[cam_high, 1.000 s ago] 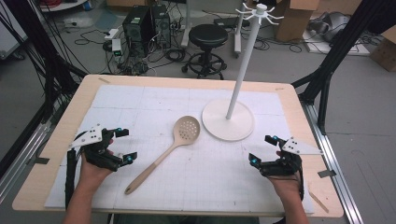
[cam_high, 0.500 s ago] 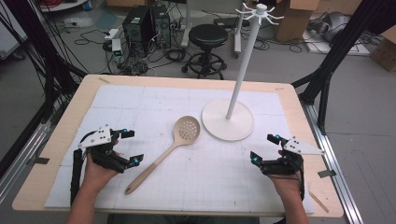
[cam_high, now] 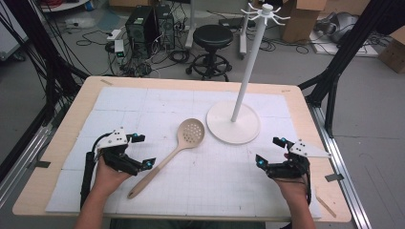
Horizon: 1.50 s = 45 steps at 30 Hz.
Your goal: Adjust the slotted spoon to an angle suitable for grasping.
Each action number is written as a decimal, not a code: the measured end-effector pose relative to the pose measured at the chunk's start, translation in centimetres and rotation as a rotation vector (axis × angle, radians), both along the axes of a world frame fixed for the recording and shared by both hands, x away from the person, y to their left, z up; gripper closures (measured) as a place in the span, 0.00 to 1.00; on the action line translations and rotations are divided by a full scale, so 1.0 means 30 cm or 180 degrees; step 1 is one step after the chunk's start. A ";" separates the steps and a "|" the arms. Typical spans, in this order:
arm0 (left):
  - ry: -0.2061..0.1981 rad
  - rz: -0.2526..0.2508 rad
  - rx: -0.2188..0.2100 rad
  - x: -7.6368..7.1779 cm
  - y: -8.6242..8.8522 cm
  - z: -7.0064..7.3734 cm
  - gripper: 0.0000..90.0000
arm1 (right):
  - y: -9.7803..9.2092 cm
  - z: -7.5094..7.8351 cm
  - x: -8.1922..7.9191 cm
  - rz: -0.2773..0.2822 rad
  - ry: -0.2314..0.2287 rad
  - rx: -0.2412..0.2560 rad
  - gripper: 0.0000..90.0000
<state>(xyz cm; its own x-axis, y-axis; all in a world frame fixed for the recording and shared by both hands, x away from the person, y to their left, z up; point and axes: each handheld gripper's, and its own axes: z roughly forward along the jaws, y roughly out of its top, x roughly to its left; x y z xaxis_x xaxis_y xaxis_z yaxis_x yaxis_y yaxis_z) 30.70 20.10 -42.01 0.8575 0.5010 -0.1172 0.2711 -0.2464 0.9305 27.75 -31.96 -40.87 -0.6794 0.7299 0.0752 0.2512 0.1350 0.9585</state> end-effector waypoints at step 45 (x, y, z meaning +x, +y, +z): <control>0.0570 -0.0171 0.1605 0.034 -0.194 -0.041 0.75 | -0.003 -0.022 -0.006 -0.0014 0.0094 -0.0181 0.00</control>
